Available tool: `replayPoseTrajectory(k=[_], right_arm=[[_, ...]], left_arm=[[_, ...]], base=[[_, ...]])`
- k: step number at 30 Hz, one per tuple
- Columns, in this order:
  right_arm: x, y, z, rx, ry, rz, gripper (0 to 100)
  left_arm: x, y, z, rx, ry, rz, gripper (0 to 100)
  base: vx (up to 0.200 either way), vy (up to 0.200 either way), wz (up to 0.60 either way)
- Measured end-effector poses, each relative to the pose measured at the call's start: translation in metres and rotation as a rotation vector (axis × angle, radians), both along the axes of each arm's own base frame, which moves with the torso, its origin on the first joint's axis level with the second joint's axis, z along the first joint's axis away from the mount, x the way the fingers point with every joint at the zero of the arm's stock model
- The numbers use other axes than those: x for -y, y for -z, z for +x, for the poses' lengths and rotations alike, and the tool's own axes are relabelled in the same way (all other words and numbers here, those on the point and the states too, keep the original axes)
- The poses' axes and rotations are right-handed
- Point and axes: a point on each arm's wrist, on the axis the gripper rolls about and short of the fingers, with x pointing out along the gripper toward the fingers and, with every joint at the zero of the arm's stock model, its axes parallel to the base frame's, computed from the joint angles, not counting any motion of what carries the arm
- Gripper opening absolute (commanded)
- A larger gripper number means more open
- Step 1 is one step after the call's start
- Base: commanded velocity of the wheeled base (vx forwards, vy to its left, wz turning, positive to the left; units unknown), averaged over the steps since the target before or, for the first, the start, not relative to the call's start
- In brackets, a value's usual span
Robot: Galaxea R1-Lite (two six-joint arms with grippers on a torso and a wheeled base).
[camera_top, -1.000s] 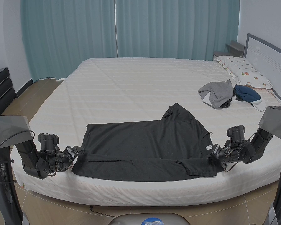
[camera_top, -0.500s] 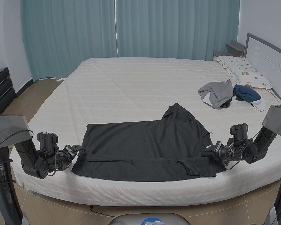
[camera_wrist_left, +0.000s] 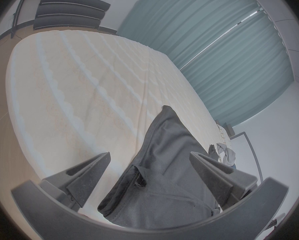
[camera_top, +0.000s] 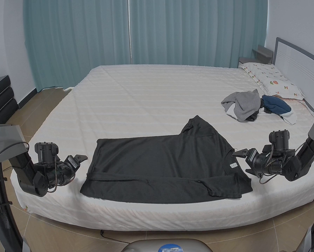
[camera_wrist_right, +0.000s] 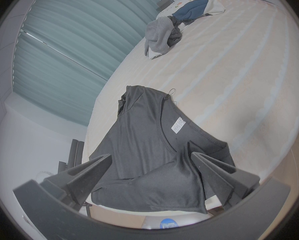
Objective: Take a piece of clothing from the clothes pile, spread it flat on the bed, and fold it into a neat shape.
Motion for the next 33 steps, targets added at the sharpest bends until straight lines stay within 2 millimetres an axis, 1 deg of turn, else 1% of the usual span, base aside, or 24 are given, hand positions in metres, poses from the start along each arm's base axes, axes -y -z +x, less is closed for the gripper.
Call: replayPoseTrajectory(k=[3, 13, 16, 20, 26, 30, 33], right_arm=[[0.000, -0.001, -0.004, -0.004, -0.018, 0.012, 100], [0.001, -0.001, -0.009, -0.010, -0.024, 0.006, 100], [0.001, -0.001, -0.009, -0.009, -0.025, 0.007, 100], [0.002, -0.002, -0.009, -0.006, -0.026, 0.007, 100], [0.002, -0.001, -0.011, -0.011, -0.026, 0.007, 100], [0.002, -0.001, -0.011, -0.013, -0.027, 0.007, 100], [0.002, -0.001, -0.012, -0.015, -0.027, 0.006, 100]], left_arm=[[0.000, -0.002, 0.000, 0.007, 0.000, 0.000, 100], [0.000, -0.015, -0.005, 0.005, 0.019, -0.009, 100], [0.001, -0.022, -0.011, -0.035, 0.057, -0.041, 100], [0.005, -0.036, -0.023, -0.078, 0.128, -0.095, 100], [0.021, -0.050, -0.039, -0.126, 0.203, -0.117, 100], [0.032, -0.050, -0.045, -0.184, 0.240, -0.117, 100], [0.040, -0.046, -0.045, -0.207, 0.264, -0.110, 100]], base=[[0.200, 0.000, 0.00], [0.000, 0.000, 0.00], [0.000, 0.000, 0.00], [0.000, 0.000, 0.00], [0.000, 0.000, 0.00], [0.000, 0.000, 0.00], [0.000, 0.000, 0.00]])
